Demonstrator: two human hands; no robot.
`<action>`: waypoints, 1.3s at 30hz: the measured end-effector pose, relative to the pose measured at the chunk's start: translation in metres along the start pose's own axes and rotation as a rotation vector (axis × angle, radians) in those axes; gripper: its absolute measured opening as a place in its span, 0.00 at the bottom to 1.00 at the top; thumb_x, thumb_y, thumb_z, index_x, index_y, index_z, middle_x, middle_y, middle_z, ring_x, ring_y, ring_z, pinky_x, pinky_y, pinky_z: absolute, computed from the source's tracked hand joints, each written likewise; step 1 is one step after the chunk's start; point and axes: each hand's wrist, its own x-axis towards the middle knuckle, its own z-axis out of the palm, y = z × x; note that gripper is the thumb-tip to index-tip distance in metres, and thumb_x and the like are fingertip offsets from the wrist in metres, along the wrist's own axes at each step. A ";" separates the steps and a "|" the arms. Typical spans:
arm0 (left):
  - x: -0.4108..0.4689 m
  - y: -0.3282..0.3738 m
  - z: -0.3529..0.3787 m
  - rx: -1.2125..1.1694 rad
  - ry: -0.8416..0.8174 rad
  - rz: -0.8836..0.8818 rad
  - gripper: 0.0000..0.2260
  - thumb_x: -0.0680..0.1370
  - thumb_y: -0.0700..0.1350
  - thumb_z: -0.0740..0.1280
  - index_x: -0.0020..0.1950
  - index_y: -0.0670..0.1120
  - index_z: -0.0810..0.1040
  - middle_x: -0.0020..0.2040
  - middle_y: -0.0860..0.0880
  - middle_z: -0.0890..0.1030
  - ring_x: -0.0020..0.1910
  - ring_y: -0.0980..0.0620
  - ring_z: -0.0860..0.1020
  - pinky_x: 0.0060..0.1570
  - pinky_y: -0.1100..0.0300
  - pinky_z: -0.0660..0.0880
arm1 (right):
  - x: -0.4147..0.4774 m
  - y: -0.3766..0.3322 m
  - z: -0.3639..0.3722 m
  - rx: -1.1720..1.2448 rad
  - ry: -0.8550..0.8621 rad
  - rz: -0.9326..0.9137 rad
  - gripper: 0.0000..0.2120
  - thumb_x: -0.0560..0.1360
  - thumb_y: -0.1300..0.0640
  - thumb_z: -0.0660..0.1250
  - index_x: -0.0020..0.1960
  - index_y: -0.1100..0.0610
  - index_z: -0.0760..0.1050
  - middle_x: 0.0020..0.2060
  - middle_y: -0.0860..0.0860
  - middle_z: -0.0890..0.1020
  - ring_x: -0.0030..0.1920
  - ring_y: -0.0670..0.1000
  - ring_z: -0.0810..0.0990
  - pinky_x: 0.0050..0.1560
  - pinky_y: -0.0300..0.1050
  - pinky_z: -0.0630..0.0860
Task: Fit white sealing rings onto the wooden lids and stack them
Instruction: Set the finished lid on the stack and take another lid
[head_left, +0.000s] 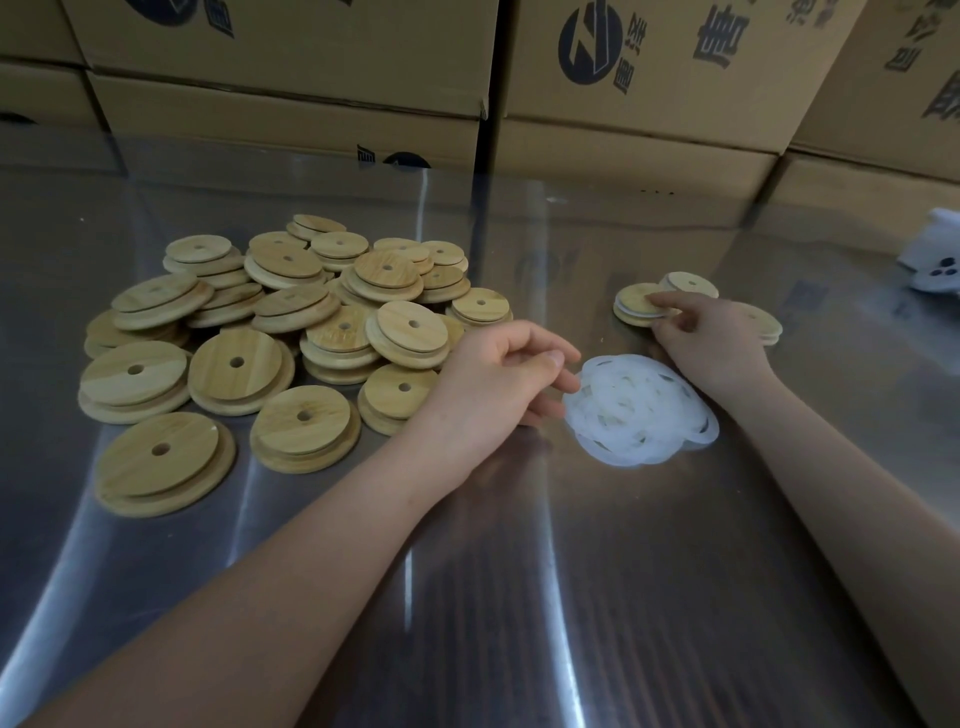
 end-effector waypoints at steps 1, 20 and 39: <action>0.000 0.000 0.000 0.001 0.000 0.000 0.08 0.81 0.37 0.62 0.50 0.43 0.81 0.45 0.45 0.85 0.36 0.53 0.81 0.40 0.60 0.79 | -0.001 -0.001 0.000 -0.008 -0.012 -0.012 0.16 0.77 0.59 0.64 0.64 0.53 0.78 0.34 0.49 0.79 0.39 0.53 0.77 0.42 0.45 0.68; 0.001 -0.002 0.000 0.006 -0.009 0.004 0.08 0.81 0.37 0.62 0.49 0.44 0.81 0.44 0.45 0.85 0.36 0.54 0.81 0.39 0.62 0.79 | -0.005 -0.015 -0.002 -0.103 -0.163 -0.088 0.18 0.80 0.51 0.62 0.66 0.57 0.76 0.52 0.64 0.76 0.61 0.60 0.70 0.63 0.51 0.65; 0.002 -0.004 0.001 0.005 -0.011 0.001 0.08 0.81 0.37 0.63 0.49 0.43 0.82 0.44 0.45 0.85 0.37 0.53 0.81 0.38 0.64 0.78 | -0.014 -0.035 0.004 -0.014 -0.239 -0.298 0.14 0.83 0.52 0.55 0.60 0.46 0.78 0.61 0.52 0.76 0.65 0.54 0.70 0.69 0.62 0.61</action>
